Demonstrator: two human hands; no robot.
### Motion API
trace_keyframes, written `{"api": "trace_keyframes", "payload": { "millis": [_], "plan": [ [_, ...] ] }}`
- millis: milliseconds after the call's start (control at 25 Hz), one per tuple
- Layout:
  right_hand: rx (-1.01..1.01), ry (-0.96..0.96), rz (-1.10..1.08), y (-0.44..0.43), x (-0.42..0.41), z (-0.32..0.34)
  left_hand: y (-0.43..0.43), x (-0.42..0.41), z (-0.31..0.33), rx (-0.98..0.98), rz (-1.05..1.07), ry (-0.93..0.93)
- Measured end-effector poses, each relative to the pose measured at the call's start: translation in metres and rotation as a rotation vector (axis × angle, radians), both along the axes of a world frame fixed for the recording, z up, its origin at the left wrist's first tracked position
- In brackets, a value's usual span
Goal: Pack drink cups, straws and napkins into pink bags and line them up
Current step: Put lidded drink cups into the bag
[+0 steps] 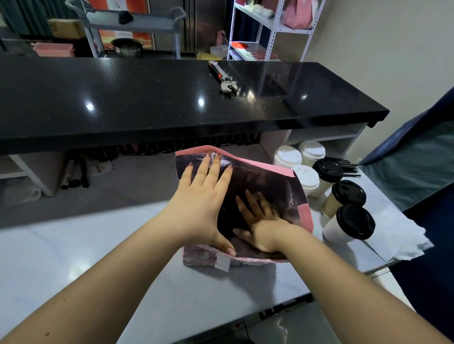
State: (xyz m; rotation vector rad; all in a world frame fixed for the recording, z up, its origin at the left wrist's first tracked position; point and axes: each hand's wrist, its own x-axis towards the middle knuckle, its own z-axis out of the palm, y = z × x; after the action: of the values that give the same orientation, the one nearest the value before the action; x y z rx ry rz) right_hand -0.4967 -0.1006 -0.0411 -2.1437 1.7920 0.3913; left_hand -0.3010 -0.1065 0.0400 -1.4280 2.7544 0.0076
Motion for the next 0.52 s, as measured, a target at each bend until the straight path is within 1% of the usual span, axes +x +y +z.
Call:
{"api": "trace_keyframes", "payload": {
  "millis": [120, 200, 320, 440, 520],
  "plan": [
    [-0.022, -0.018, 0.009, 0.000, -0.002, -0.005, 0.000, 0.001, 0.000, -0.010, 0.001, 0.005],
    [-0.053, -0.073, 0.029, -0.003, -0.003, -0.001, 0.000, 0.000, 0.000, -0.013, -0.007, 0.023],
    [-0.088, -0.136, 0.125, -0.011, -0.002, 0.010, 0.002, -0.004, 0.003, 0.003, -0.016, 0.057],
    [-0.093, -0.060, 0.245, -0.026, 0.000, 0.027, 0.001, -0.007, 0.010, 0.005, 0.014, 0.130],
    [-0.078, -0.057, 0.251, -0.034, -0.002, 0.048, 0.001, -0.010, 0.017, -0.080, 0.048, 0.172]
  ]
}}
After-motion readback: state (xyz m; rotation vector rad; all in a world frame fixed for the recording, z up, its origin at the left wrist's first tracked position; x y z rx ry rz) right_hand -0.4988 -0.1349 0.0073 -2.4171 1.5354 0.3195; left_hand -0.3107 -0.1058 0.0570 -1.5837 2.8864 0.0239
